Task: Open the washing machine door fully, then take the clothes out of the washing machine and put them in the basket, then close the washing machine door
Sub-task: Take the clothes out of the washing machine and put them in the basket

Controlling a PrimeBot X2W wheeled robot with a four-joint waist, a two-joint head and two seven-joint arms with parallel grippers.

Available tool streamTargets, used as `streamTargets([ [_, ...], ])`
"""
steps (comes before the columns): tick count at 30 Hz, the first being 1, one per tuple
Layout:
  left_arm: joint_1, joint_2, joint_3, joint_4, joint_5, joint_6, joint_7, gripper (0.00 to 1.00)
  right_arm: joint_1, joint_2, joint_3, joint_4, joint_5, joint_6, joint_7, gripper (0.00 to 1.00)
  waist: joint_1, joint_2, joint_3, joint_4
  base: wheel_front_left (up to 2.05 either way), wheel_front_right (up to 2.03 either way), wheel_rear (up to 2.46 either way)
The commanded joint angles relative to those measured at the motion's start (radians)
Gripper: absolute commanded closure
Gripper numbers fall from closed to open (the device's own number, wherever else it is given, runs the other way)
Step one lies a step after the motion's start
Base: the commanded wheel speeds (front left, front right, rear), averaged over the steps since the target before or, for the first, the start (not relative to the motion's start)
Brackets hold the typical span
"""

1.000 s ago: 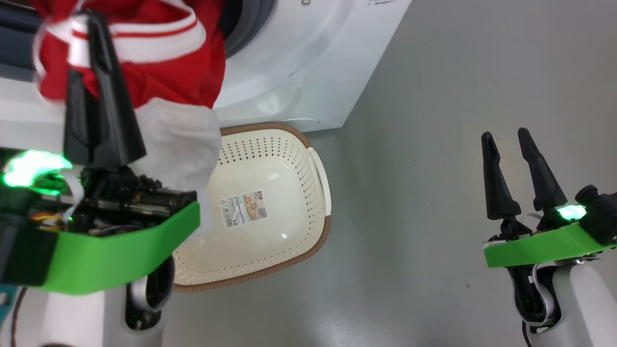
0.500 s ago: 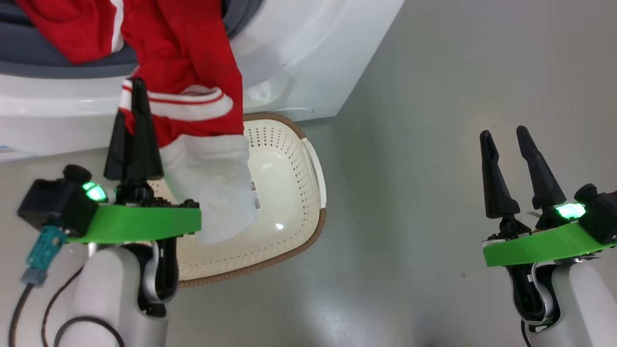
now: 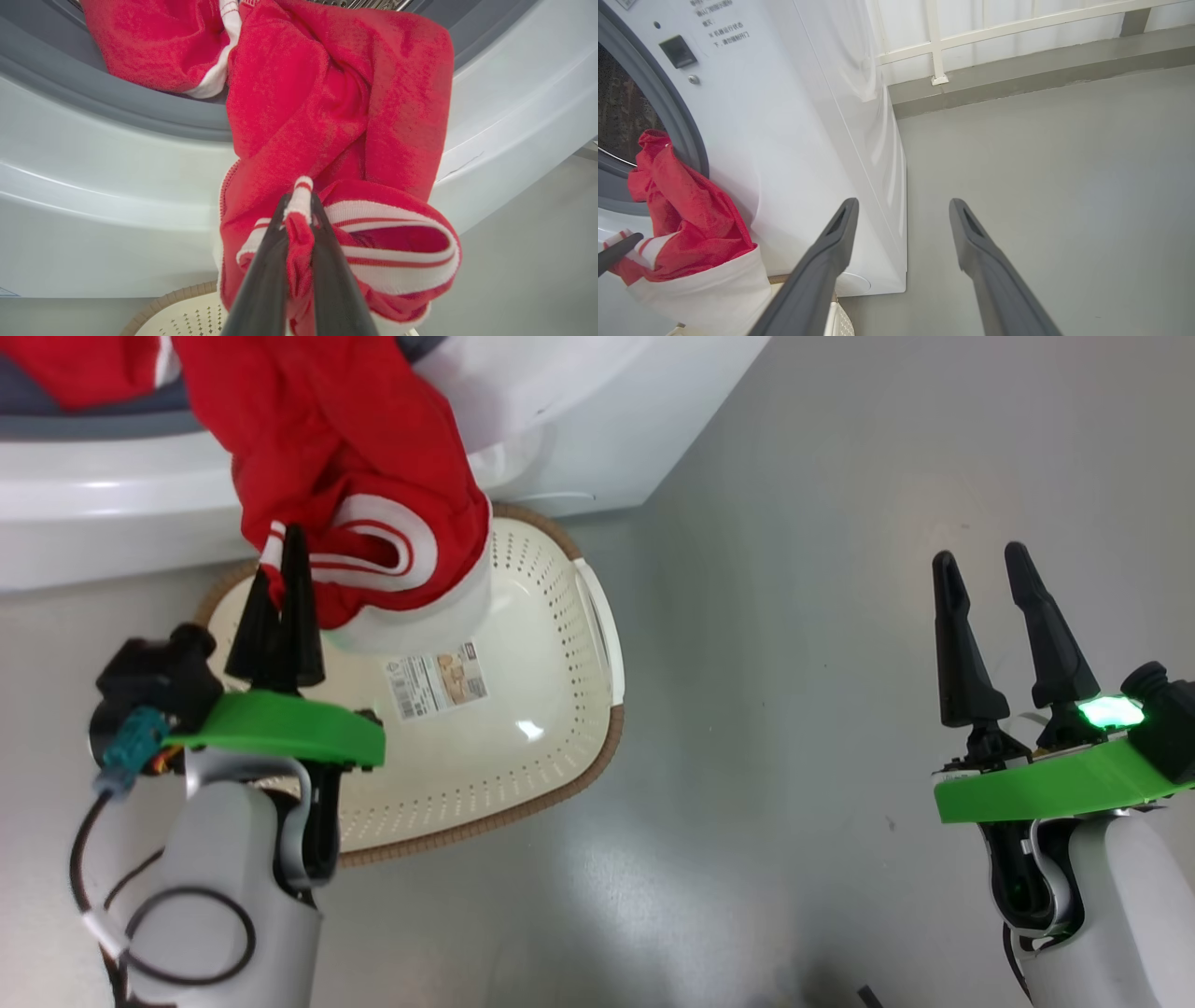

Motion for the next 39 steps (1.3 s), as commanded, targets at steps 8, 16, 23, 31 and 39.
streamTargets([
  [8,-0.089,0.023,0.013,0.119,0.032,-0.009,-0.004,1.0,-0.027,0.003,0.017,-0.03,0.007,0.0,-0.006,0.0,0.0,-0.0001,0.066,-0.005,0.0,0.0,0.0],
  [16,-0.178,0.023,-0.006,0.274,0.048,0.011,-0.004,1.0,-0.047,0.005,0.023,-0.033,0.008,0.0,-0.006,0.0,0.0,-0.0001,0.106,-0.004,0.0,0.0,0.0],
  [23,-0.228,0.023,-0.008,0.343,0.055,0.017,-0.004,1.0,-0.06,0.005,0.033,-0.031,0.01,0.0,-0.006,0.0,0.0,-0.0001,0.122,-0.008,0.0,0.0,0.0],
  [31,-0.23,0.023,-0.022,0.357,0.046,0.017,-0.004,0.02,-0.057,0.002,0.035,-0.026,0.007,0.0,-0.006,0.0,0.0,-0.0001,0.112,-0.004,0.0,0.0,0.0],
  [39,-0.178,0.023,-0.033,0.287,0.016,0.01,-0.004,0.0,-0.041,-0.01,0.035,-0.02,0.001,0.0,-0.006,0.0,0.0,-0.0001,0.079,0.015,0.0,0.0,0.0],
])
